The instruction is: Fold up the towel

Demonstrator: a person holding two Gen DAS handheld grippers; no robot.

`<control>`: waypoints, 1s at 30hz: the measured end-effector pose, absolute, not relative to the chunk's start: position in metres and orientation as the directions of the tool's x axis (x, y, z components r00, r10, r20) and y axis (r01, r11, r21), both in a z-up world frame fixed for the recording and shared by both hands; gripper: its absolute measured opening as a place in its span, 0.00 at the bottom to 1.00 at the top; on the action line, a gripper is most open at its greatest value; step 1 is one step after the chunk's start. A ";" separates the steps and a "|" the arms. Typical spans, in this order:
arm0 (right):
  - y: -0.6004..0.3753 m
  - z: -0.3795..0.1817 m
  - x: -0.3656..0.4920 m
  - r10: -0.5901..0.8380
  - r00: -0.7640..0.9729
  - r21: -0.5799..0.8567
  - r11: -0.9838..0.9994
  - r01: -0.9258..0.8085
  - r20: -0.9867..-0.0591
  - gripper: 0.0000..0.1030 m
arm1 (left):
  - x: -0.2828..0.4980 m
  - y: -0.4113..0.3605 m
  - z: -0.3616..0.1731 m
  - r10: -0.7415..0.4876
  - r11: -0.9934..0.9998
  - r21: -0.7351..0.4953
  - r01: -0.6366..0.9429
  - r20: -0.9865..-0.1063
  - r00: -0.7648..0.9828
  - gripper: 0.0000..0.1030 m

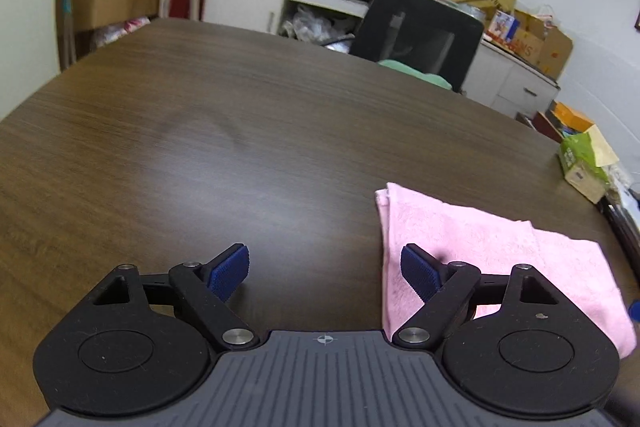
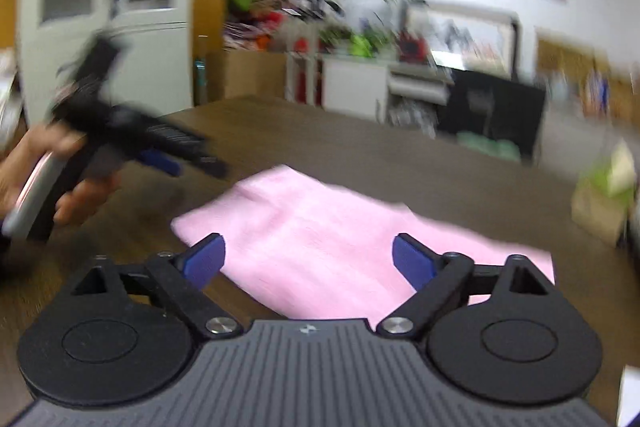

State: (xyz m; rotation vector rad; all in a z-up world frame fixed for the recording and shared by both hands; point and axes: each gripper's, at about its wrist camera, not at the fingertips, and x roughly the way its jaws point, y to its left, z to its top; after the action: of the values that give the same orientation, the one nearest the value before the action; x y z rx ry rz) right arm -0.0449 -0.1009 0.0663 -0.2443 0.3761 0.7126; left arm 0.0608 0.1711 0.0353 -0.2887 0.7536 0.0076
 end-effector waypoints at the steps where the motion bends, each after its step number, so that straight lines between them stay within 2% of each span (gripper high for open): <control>1: -0.094 0.068 -0.050 0.587 0.699 -0.125 0.722 -0.680 -0.409 0.95 | 0.066 0.172 0.039 -0.102 0.964 -0.249 -0.095 -0.675 0.731 0.81; 3: -0.066 0.064 -0.074 0.593 0.671 -0.152 0.689 -0.709 -0.444 0.92 | 0.077 0.171 0.044 -0.126 0.968 -0.245 -0.060 -0.676 0.726 0.82; 5: -0.050 0.065 -0.071 0.621 0.616 -0.112 0.654 -0.748 -0.484 0.85 | 0.089 0.169 0.049 -0.179 0.965 -0.264 -0.010 -0.680 0.711 0.83; 8: -0.034 0.061 -0.065 0.637 0.570 -0.085 0.625 -0.776 -0.519 0.72 | 0.108 0.164 0.051 -0.245 0.958 -0.278 0.062 -0.690 0.681 0.85; 9: -0.032 0.059 -0.063 0.635 0.565 -0.077 0.626 -0.776 -0.527 0.64 | 0.114 0.162 0.050 -0.256 0.957 -0.282 0.074 -0.696 0.671 0.85; 11: -0.028 0.054 -0.059 0.632 0.555 -0.061 0.628 -0.776 -0.541 0.61 | 0.125 0.157 0.045 -0.278 0.955 -0.278 0.104 -0.709 0.648 0.85; 14: -0.022 0.047 -0.053 0.627 0.539 -0.038 0.631 -0.775 -0.563 0.53 | 0.140 0.151 0.035 -0.294 0.952 -0.279 0.122 -0.737 0.609 0.84; 20: -0.022 0.040 -0.048 0.612 0.531 -0.020 0.644 -0.765 -0.586 0.53 | 0.152 0.145 0.021 -0.376 0.925 -0.338 0.173 -0.741 0.556 0.81; 30: -0.037 0.040 -0.049 0.581 0.547 -0.025 0.671 -0.741 -0.603 0.53 | 0.161 0.133 0.021 -0.408 0.912 -0.361 0.197 -0.741 0.533 0.80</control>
State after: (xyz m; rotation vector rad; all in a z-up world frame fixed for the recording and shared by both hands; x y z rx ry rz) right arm -0.0486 -0.0372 0.0400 -0.2919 0.5983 0.7964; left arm 0.1609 0.1326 0.0214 -0.2456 0.9436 -0.3647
